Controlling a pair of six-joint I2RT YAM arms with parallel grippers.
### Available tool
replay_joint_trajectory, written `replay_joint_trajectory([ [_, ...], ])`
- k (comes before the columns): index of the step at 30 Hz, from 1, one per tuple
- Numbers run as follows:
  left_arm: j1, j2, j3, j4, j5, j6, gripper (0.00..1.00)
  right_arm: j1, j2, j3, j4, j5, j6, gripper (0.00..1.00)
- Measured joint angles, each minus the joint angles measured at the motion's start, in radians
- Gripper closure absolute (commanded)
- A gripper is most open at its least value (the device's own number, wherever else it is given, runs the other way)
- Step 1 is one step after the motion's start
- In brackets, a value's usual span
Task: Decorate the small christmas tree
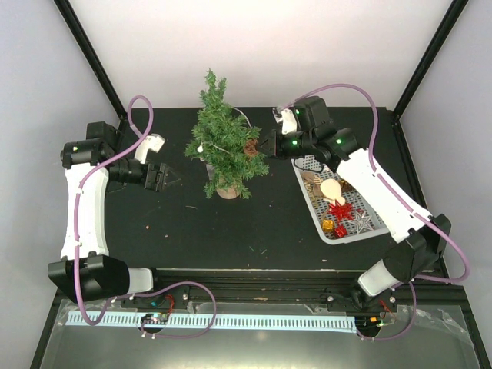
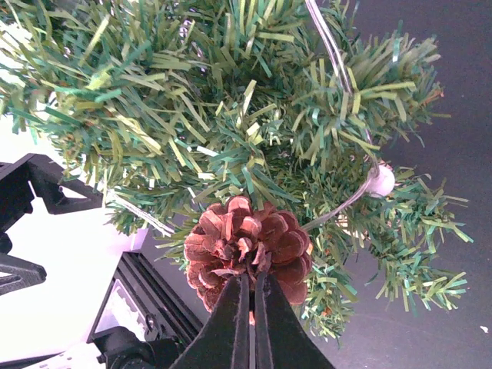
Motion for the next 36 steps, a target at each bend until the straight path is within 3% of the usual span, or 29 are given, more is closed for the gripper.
replay_joint_trajectory([
  [36, 0.000, 0.000, -0.012, 0.000, 0.000, 0.000, 0.01, -0.001, -0.025, 0.021, -0.051, 0.029, -0.041, 0.99],
])
